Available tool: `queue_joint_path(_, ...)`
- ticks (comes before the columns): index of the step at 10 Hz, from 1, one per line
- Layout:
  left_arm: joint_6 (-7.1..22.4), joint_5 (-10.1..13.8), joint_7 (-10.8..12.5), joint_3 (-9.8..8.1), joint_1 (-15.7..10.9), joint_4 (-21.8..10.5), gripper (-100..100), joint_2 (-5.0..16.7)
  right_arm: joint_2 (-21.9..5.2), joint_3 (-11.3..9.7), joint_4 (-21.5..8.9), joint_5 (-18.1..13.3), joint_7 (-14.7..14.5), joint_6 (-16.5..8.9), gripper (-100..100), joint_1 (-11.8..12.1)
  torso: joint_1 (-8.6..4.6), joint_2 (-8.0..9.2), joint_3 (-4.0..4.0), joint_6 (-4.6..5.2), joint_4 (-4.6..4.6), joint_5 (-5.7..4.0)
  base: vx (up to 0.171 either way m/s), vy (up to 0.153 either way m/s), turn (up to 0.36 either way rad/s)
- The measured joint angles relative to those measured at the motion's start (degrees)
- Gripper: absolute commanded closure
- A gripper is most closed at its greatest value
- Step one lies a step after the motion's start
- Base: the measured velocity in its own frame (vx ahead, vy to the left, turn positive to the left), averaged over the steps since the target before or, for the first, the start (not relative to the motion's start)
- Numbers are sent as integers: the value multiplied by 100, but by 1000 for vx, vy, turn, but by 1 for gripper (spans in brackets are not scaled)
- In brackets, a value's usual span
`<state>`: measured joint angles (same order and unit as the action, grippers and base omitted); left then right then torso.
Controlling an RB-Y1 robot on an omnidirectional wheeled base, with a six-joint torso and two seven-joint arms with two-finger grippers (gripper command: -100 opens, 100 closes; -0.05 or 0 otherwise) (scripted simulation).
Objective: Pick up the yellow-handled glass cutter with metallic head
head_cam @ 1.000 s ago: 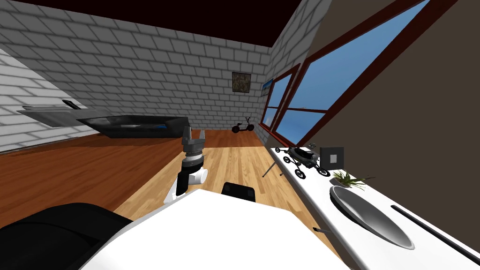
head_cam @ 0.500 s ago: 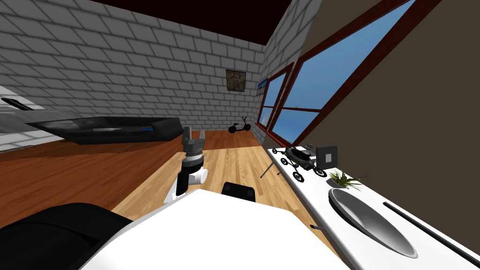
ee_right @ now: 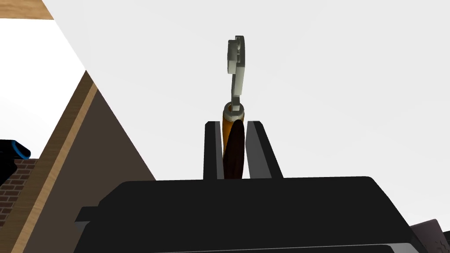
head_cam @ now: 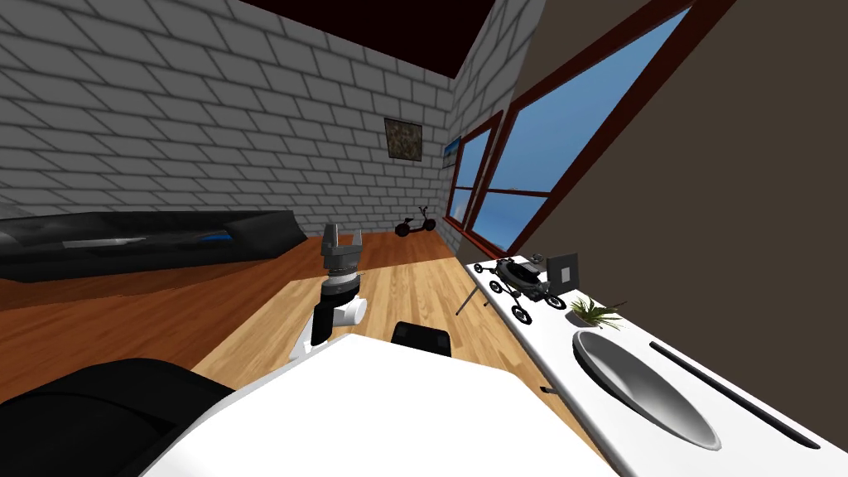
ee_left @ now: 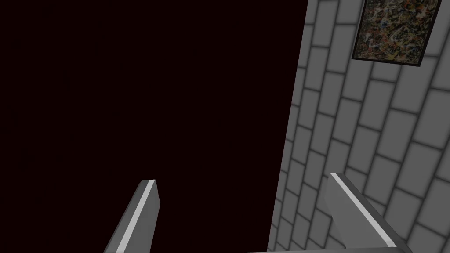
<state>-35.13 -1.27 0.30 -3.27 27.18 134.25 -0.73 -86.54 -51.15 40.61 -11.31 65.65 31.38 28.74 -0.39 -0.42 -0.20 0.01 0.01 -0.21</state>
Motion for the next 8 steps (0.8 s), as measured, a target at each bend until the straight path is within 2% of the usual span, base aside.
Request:
queue_joint_path(1, 0, 0, 0, 0, 0, 0, 0, 0, 3, 0, -11, 9, -121, 6, 100, -22, 3, 13, 7, -1, 3, 1, 139, 5, -274)
queue_joint_path(2, 0, 0, 0, -1, 2, 0, 0, 0, -36, 40, 41, 166, -273, 10, 100, 37, 11, -4, -2, 35, -5, 3, 173, -7, -245)
queue_joint_path(4, 0, 0, 0, 0, 0, 0, 0, 0, -54, 34, 98, 358, -601, 4, 100, 136, 2, 0, -1, 4, -2, 2, 117, -21, -143)
queue_joint_path(5, 0, 0, 0, -1, 2, 0, 0, 0, -81, 59, 137, 507, -761, 11, 100, 186, -1, -14, -8, 26, -6, 3, 158, -21, -208)
queue_joint_path(7, 0, 0, 0, 0, 0, 0, 0, 0, -114, 70, 202, 718, -1088, -6, 100, 283, 3, 1, 0, 1, -1, 1, 37, 3, 9)
queue_joint_path(8, 0, 0, 0, 0, -1, 0, 0, 0, -119, 75, 214, 738, -1216, -10, 100, 283, 5, 17, 9, -1, 3, 2, 144, 10, -217)
